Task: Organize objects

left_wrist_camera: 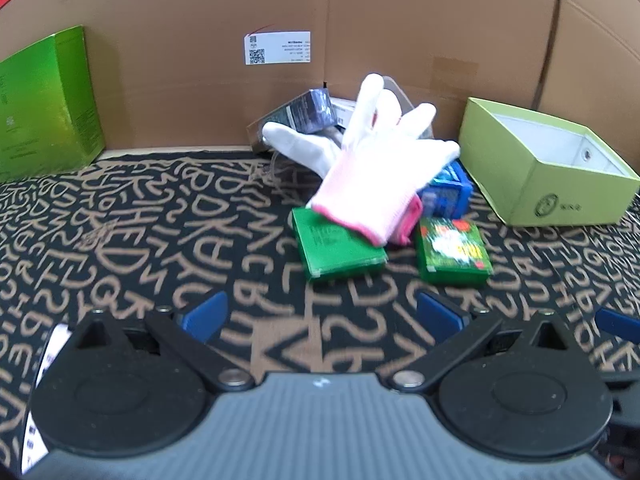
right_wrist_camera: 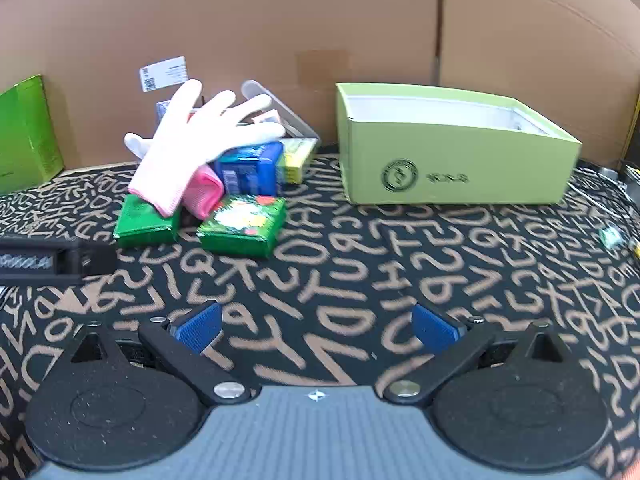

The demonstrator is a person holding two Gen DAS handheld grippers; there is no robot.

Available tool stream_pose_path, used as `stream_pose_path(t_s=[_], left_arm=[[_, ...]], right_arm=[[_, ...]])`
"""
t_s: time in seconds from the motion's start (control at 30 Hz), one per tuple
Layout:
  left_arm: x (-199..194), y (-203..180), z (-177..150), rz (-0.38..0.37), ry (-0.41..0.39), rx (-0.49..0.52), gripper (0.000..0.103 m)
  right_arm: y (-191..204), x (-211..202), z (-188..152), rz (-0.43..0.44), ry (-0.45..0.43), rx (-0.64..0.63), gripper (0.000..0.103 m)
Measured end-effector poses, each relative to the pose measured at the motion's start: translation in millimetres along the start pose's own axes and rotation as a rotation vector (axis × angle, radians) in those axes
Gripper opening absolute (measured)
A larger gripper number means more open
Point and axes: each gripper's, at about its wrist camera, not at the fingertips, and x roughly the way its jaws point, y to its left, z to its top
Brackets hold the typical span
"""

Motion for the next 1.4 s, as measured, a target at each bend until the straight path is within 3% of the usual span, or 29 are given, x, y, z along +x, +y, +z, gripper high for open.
stream_pose_path(t_s=[0.33,0.47,0.53,0.6,0.63,0.7,0.73,1.07,1.13,1.2,1.4], left_arm=[[58,2,25,-0.021,0.061,-0.034,0.103],[74,4,33,-0.025,0.078,-0.039,0.103],[80,7,32,-0.04,0.095,-0.053,0.097],[81,9,30,-0.055,0.096,-0.059,0.091],[80,9,29,-0.06,0.092,-0.049,0.087],[76,9,28,-0.079,0.089,-0.036,0.067],[73,9,27,-0.094,0.089,-0.037,0.063],[18,17,-16,-0.194,0.128,0.003,0.063],[5,16,-24,-0.215,0.135,0.001,0.068],[-1,12,-24,-0.202,0.12,-0.014,0.078],[0,1,-23,-0.178,0.105,0.006,0.071]], right_arm=[[36,39,25,0.086,-0.025,-0.106,0.103],[49,59,35,0.095,-0.022,-0.121,0.097],[51,68,39,0.089,-0.014,-0.118,0.092],[50,76,41,0.083,-0.005,-0.114,0.08],[49,78,41,0.083,0.007,-0.112,0.067],[42,78,39,0.111,0.015,-0.072,0.068],[39,76,38,0.119,0.013,-0.059,0.068],[6,19,3,0.171,0.044,-0.092,0.068],[-3,3,-6,0.185,0.053,-0.113,0.068],[-9,-6,-12,0.187,0.065,-0.107,0.068],[-6,-11,-8,0.135,0.041,-0.087,0.075]])
